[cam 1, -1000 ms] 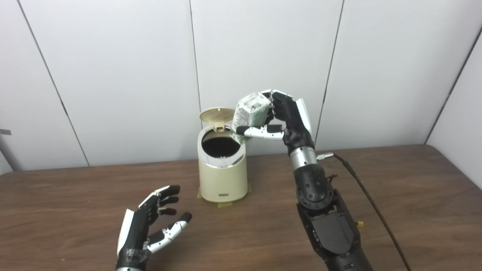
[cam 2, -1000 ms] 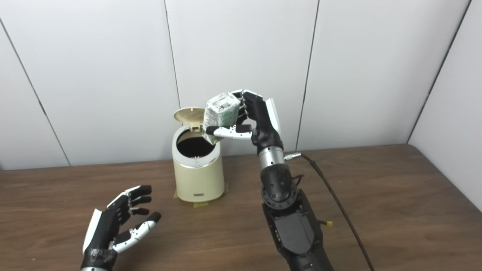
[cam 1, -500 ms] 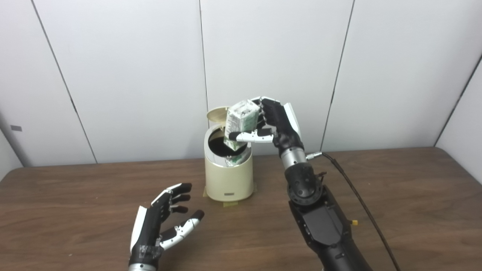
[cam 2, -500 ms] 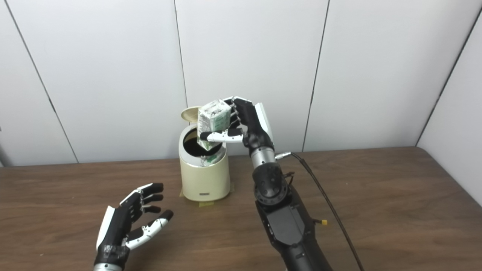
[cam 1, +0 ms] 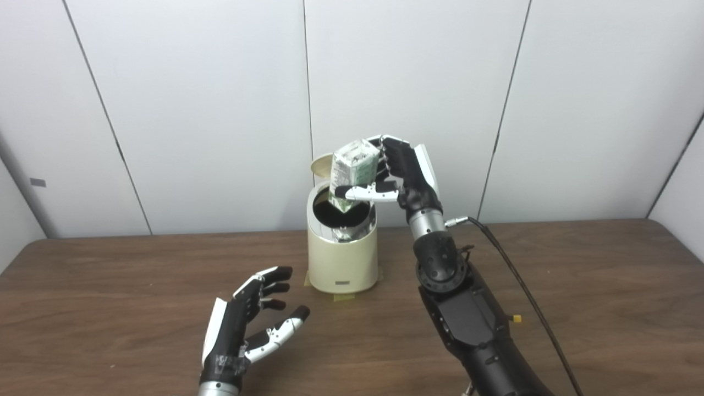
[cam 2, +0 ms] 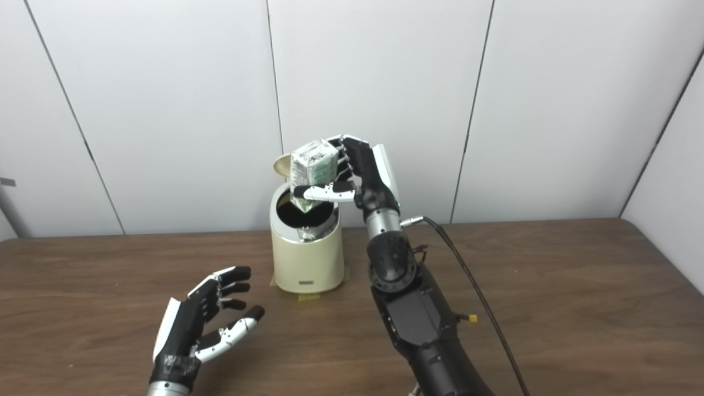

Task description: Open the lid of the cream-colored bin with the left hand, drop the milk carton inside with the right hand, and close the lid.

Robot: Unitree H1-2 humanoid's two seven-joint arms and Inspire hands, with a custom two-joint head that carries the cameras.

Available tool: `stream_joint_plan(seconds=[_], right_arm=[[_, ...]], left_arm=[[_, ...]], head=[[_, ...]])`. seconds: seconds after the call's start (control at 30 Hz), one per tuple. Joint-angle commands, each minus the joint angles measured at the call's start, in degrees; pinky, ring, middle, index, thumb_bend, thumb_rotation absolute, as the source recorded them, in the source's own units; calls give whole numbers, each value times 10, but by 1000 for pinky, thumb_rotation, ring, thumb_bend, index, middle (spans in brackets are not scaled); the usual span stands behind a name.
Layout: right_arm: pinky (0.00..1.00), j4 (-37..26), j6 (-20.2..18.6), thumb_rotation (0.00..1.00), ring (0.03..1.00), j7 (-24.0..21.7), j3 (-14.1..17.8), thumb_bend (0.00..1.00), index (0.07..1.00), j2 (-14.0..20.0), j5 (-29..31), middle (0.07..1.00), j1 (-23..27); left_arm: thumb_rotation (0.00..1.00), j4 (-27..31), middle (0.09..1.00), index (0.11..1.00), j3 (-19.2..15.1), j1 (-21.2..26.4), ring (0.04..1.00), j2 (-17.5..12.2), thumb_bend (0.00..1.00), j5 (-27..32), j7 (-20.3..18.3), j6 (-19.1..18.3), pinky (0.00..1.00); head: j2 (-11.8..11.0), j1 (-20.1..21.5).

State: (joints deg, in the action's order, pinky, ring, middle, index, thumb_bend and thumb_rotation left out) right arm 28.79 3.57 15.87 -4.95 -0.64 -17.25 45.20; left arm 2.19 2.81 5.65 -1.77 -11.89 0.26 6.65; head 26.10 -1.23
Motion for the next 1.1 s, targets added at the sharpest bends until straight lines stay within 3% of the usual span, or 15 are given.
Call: stream_joint_plan(seconds=[0.0,1.07], right_arm=[[274,-2,25,0,326,7,-3,522,527,-3,-7,434,42],[286,39,61,0,328,14,-23,520,531,-2,-12,425,34]], left_arm=[[154,20,781,749,1,14,747,2,615,-2,7,7,639],[135,39,781,749,6,10,742,7,618,-3,6,-9,618]], head=[[1,0],[15,-11]])
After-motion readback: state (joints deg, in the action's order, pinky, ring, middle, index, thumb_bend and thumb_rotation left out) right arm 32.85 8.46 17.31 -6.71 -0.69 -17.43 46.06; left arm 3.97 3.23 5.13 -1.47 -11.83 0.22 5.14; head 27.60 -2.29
